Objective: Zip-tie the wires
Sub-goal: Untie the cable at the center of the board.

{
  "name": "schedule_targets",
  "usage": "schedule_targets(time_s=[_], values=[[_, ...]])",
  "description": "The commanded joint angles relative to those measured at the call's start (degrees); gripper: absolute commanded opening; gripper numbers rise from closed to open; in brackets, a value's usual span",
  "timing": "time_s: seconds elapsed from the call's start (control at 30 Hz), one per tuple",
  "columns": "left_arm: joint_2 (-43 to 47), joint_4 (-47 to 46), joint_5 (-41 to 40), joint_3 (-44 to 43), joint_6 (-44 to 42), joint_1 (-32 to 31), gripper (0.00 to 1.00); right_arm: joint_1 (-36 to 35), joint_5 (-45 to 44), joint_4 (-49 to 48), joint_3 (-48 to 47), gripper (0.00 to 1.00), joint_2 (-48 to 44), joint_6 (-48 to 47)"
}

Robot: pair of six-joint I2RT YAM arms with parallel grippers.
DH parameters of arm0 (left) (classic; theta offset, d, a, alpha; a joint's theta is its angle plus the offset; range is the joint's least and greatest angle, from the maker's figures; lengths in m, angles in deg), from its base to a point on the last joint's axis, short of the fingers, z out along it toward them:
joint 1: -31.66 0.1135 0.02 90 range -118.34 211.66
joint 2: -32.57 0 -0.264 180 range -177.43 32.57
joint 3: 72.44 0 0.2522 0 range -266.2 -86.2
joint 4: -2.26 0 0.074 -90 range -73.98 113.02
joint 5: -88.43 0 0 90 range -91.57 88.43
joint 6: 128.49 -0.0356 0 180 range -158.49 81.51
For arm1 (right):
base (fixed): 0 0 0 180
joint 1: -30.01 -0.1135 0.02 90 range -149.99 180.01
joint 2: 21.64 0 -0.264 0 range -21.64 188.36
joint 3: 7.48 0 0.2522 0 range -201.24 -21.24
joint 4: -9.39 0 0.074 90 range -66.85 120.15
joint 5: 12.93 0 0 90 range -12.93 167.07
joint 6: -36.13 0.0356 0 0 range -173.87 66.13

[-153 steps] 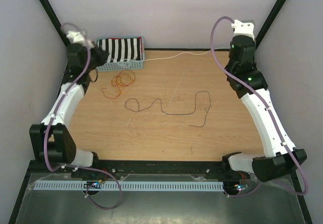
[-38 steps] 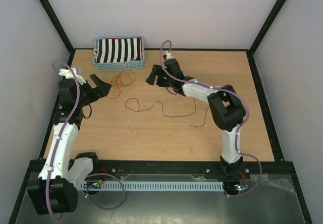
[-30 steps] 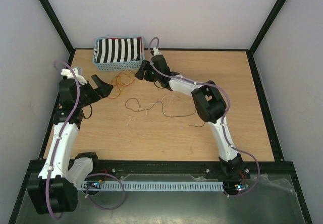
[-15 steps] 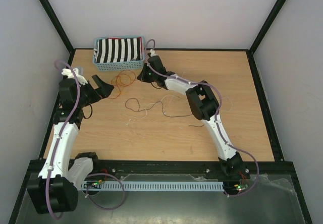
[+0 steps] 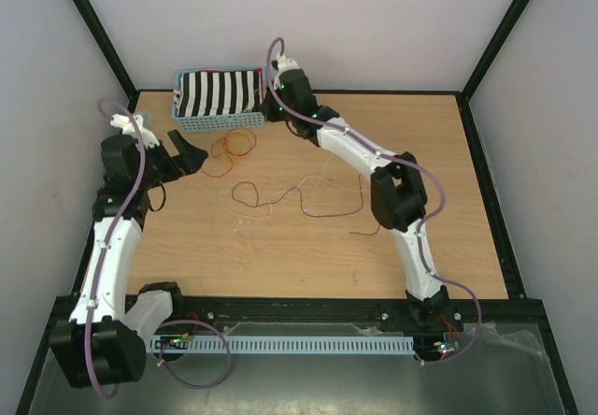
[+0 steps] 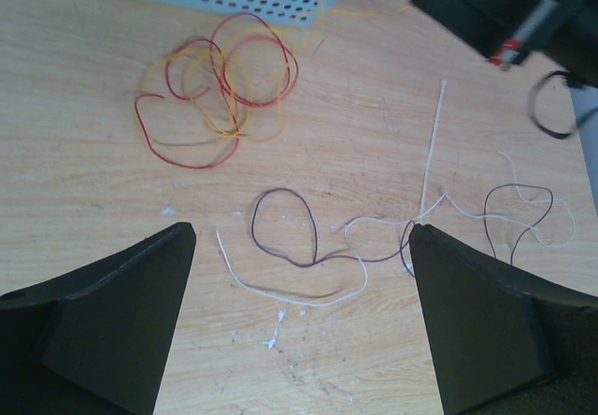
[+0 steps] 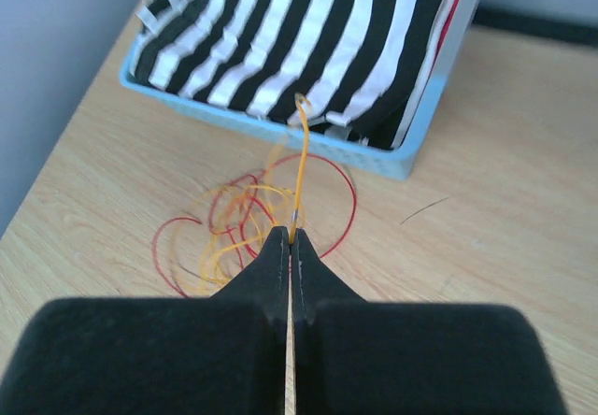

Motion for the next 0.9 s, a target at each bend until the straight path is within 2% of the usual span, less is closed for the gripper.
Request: schedule_targets(time_s=[0.0, 0.13, 0.3, 0.47, 0.63, 0.87], values=[[-3.6, -1.0, 4.3, -6.3, -4.2, 1.5, 0.99, -0.3, -4.6, 2.2, 0.8, 0.00, -10.8, -11.4], [-9.9, -3.2, 6.4, -11.9, -6.9, 1.9, 0.99, -0.2, -5.9, 4.0, 0.8, 0.00, -16.6, -18.4], [-18.0, -11.1, 12.6, -16.6, -6.2, 1.7, 0.99, -0.2, -9.5, 5.1, 1.8, 0.00, -22.6, -24.5], [-27.3, -16.8, 18.5, -22.2, -5.8, -2.1, 0.98, -0.2, -11.4, 6.1, 1.8, 0.00, -25.4, -28.2], [-32.7, -20.2, 17.4, -24.4, -7.2, -8.1, 0.98, -0.2, -12.5, 6.2, 3.8, 0.00, -29.1, -29.2], [-38.2, -26.0, 16.6, -28.1, -2.6, -10.2, 0.98, -0.2, -13.5, 6.2, 6.3, 0.00, -31.7, -30.6]])
